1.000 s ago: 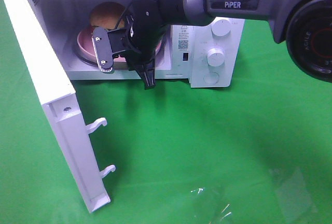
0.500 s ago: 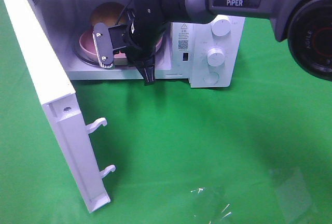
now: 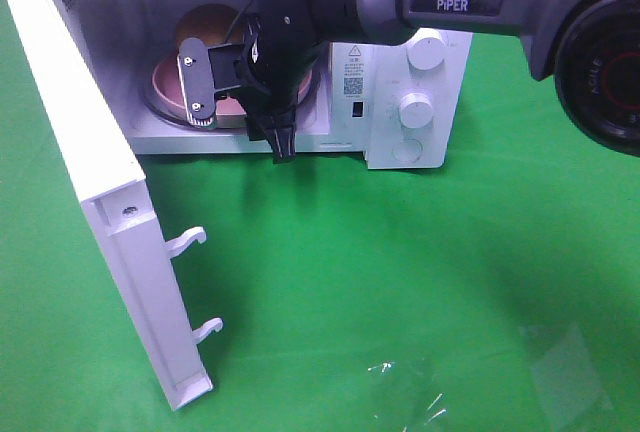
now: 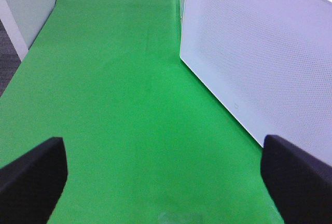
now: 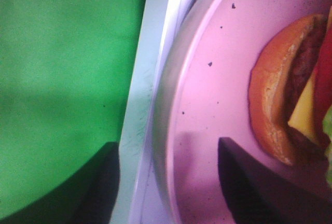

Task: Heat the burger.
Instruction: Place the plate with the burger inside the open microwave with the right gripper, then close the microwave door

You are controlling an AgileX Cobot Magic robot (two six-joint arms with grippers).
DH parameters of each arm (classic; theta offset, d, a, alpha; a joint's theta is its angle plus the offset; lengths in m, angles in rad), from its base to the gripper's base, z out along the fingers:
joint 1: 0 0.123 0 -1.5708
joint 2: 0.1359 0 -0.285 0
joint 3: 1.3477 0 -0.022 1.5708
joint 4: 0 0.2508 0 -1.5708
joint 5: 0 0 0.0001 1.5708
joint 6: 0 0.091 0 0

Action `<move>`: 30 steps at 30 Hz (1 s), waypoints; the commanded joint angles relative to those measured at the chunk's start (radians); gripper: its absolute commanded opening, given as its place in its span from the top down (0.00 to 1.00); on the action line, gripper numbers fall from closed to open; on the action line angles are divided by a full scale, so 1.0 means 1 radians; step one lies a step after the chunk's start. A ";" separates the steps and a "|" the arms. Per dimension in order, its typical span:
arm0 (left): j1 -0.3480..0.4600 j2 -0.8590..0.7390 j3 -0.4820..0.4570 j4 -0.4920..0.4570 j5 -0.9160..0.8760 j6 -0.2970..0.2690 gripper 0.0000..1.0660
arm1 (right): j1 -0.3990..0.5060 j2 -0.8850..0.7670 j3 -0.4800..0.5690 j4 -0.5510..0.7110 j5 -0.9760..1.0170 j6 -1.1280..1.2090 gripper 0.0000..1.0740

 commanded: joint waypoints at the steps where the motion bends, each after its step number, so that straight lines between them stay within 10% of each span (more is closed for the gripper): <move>1: -0.005 -0.016 0.003 -0.005 -0.011 -0.002 0.13 | -0.003 -0.022 0.008 -0.003 -0.007 0.032 0.38; 30: -0.005 -0.016 0.003 -0.005 -0.011 -0.002 0.13 | -0.003 -0.358 0.511 -0.058 -0.286 0.094 0.29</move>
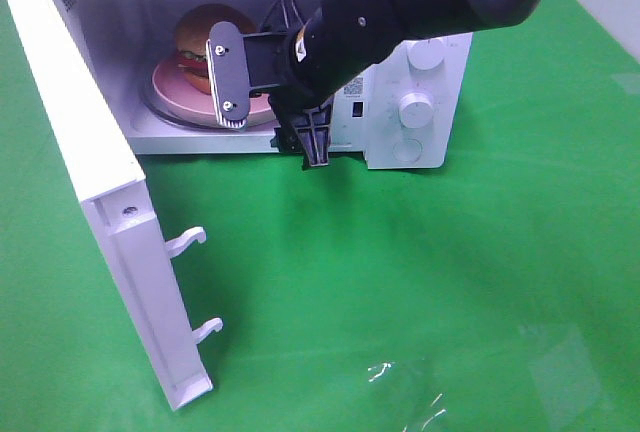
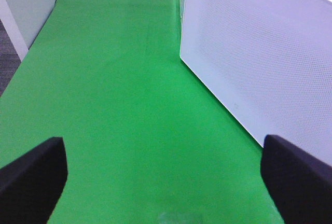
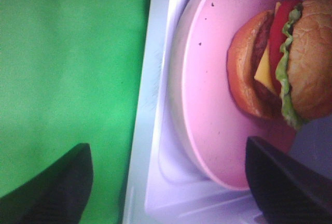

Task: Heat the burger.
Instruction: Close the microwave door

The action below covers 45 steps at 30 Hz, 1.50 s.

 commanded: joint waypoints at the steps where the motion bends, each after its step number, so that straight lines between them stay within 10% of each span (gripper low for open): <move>1: -0.005 -0.016 0.003 -0.005 -0.011 -0.002 0.13 | -0.003 -0.075 0.075 -0.005 -0.016 0.018 0.29; 27: -0.005 -0.016 0.003 -0.005 -0.011 -0.002 0.13 | -0.003 -0.529 0.571 -0.001 -0.001 0.394 0.29; 45: -0.005 -0.016 0.003 -0.005 -0.011 -0.002 0.13 | 0.000 -0.757 0.635 0.058 0.452 1.017 0.29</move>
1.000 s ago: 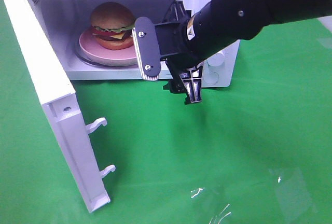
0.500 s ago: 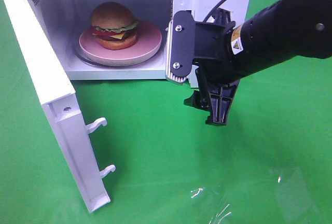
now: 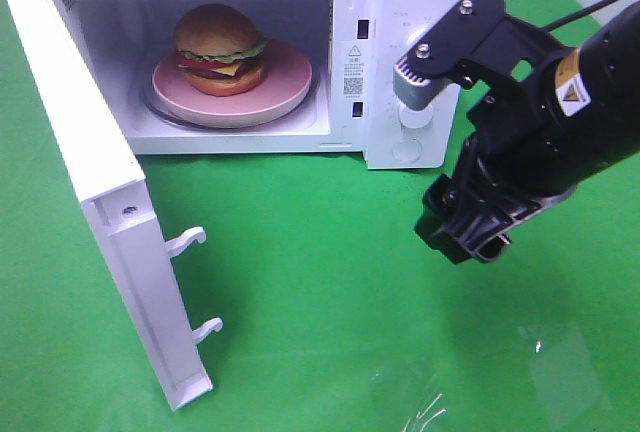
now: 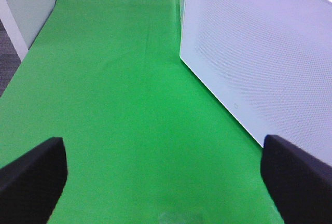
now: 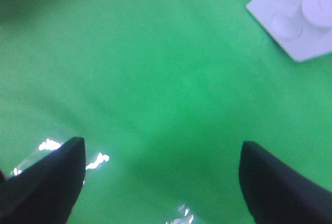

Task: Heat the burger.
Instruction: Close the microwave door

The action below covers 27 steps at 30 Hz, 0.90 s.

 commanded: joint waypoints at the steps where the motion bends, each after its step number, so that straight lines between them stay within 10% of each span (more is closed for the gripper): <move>1: -0.005 -0.016 0.003 -0.005 -0.011 -0.002 0.13 | 0.000 -0.046 0.004 0.005 0.176 0.056 0.29; 27: -0.005 -0.016 0.003 -0.005 -0.011 -0.002 0.13 | 0.000 -0.415 0.008 0.055 0.475 0.127 0.29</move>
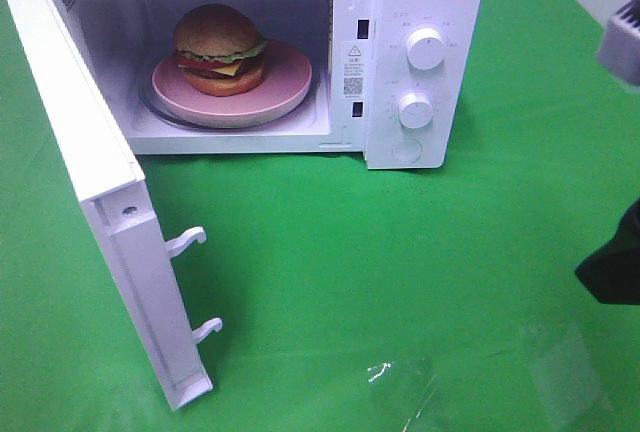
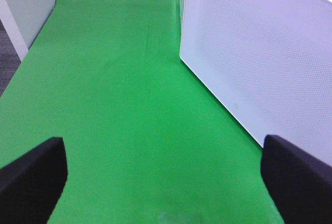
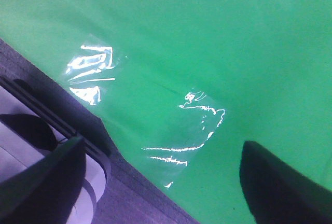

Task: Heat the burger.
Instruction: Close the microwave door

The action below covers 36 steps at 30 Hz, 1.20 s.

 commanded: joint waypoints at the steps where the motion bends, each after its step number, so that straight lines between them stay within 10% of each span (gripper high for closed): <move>1: -0.005 -0.016 0.003 -0.005 -0.011 -0.002 0.13 | 0.000 -0.089 0.024 0.001 0.024 0.023 0.29; 24: -0.005 -0.016 0.003 -0.005 -0.011 -0.002 0.13 | -0.563 -0.683 0.272 0.090 0.014 -0.010 0.29; 36: -0.005 -0.016 0.003 -0.005 -0.011 -0.002 0.13 | -0.651 -0.905 0.273 0.111 -0.037 -0.030 0.29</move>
